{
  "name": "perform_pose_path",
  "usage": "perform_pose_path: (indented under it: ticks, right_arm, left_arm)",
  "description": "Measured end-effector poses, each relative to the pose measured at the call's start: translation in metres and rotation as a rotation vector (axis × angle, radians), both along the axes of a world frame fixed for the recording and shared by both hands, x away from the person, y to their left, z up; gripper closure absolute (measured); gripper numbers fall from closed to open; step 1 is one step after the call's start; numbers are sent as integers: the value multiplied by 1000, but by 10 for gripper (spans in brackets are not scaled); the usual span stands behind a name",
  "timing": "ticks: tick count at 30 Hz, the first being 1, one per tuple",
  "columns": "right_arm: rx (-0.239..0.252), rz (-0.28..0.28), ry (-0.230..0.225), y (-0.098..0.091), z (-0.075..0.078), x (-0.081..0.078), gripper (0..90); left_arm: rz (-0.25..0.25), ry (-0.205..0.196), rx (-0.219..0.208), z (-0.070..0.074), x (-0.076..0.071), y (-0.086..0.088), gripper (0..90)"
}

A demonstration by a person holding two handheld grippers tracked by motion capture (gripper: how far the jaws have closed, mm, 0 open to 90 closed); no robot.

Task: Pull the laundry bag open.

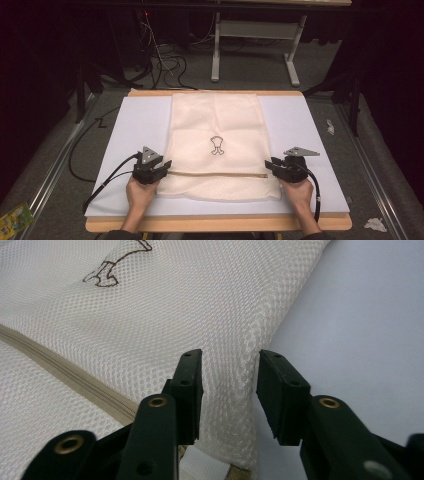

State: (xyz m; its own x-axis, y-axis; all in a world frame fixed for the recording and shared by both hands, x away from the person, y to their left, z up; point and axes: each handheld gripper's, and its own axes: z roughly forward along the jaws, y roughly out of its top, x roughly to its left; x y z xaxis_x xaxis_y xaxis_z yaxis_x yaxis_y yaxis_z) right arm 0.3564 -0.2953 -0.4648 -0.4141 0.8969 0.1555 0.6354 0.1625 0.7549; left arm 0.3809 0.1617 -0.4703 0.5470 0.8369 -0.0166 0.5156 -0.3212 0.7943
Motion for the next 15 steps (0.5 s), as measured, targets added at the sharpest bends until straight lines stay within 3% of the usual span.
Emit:
perform_pose_path:
  ticks: [5, 10, 12, 15]
  right_arm:
    - [-4, -14, 6, -1, 0, -2, 512]
    - [5, -14, 22, -2, -1, -5, 475]
    - [10, -13, 33, -3, -3, -7, 465]
    - [18, -12, 53, -5, -5, -9, 461]
  left_arm:
    - [-17, -18, -30, 0, -4, -5, 538]
    - [-30, -22, -38, 0, -5, -10, 526]
    - [-50, -30, -15, 2, -7, -15, 518]
    - [-79, -38, -35, 5, -8, -27, 511]
